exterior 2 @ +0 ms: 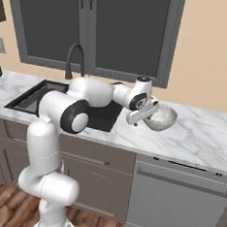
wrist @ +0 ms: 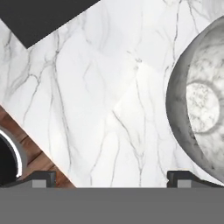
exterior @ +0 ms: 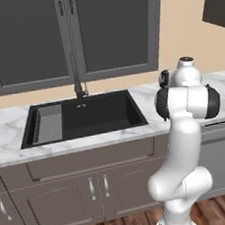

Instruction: Clear the mugs and bowl far away from the sink.

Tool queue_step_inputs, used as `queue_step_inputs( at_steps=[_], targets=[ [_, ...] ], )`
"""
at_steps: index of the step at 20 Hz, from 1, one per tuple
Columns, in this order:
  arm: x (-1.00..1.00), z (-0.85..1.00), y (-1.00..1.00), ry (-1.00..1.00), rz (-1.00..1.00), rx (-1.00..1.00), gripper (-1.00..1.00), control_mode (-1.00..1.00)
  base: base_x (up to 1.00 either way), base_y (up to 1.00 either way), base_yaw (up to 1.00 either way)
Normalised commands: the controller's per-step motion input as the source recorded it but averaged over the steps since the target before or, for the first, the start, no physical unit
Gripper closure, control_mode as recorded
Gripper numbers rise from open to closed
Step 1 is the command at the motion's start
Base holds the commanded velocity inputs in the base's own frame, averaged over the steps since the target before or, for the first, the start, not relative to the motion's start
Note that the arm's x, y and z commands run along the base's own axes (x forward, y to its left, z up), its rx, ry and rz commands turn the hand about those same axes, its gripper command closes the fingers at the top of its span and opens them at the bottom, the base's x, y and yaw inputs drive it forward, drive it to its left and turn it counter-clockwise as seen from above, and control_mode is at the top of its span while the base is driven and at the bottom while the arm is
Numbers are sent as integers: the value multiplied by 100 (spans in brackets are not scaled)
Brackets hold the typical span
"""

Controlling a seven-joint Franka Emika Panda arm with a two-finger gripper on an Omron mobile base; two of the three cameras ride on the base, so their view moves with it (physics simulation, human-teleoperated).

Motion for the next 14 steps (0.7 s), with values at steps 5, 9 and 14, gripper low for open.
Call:
queue_step_inputs(
  at_steps=[5, 9, 14],
  targets=[
    [25, -14, 0, 0, 5, 0, -100, -100, 0, 0, 0],
    [24, -13, -3, 0, 4, 0, -100, -100, 0, 0, 0],
    [23, -11, -5, 0, 4, 0, -100, -100, 0, 0, 0]
  ],
)
